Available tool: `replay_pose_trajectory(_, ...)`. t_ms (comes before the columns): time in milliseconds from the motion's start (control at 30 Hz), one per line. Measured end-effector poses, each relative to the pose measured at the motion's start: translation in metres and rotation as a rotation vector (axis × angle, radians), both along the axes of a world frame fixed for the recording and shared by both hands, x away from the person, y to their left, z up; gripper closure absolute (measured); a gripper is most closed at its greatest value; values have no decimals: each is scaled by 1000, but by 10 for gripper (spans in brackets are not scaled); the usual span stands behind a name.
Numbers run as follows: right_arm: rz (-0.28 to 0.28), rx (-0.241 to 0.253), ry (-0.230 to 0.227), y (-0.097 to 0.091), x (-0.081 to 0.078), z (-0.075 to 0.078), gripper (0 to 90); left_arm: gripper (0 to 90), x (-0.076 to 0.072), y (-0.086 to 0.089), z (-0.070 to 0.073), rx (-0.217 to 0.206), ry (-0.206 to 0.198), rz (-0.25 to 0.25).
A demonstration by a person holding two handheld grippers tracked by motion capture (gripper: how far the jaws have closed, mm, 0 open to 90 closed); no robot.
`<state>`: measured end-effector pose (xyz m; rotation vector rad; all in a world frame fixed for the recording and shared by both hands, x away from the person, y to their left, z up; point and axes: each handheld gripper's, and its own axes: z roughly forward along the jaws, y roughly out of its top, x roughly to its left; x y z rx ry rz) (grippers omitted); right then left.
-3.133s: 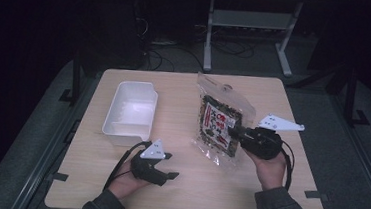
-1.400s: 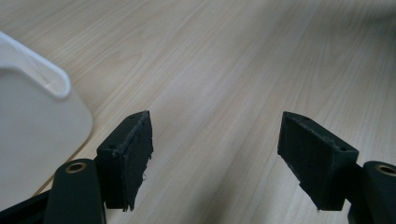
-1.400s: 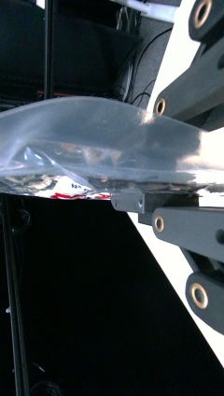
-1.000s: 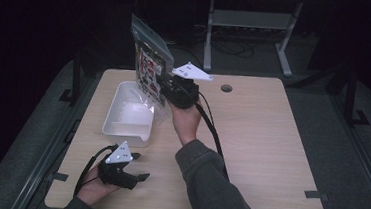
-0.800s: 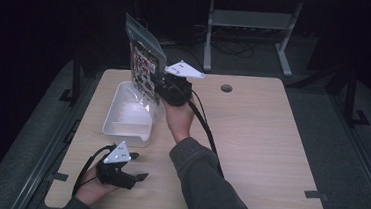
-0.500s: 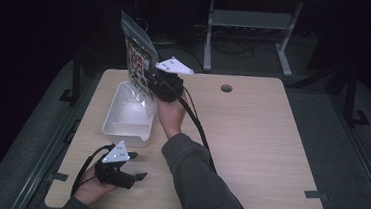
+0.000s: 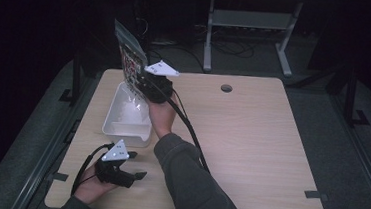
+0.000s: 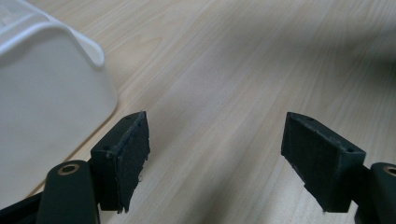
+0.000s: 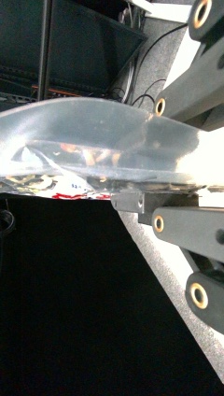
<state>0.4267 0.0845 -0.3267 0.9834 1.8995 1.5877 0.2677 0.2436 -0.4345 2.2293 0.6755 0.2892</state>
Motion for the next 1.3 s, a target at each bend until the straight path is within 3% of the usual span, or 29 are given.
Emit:
replay_pose_trajectory(167, -10, -36, 7, 5, 3, -10, 752, 228, 1, 1, -1, -1, 0, 1)
replay_pose_trajectory(500, -13, -57, 43, 13, 9, -32, 752, 229, 2, 3, -1, -2, 1, 8)
replay_pose_trajectory(800, -33, -29, 88, 15, 13, -46, 752, 230, 2, 3, -1, -2, 3, 5)
replay_pose_trajectory(1100, -37, -37, 105, 18, 14, -54, 747, 231, 2, 4, -1, -2, 7, 9)
replay_pose_trajectory(1300, 33, -74, 127, 16, 15, -52, 644, 231, 2, 4, -1, -2, 5, 9)
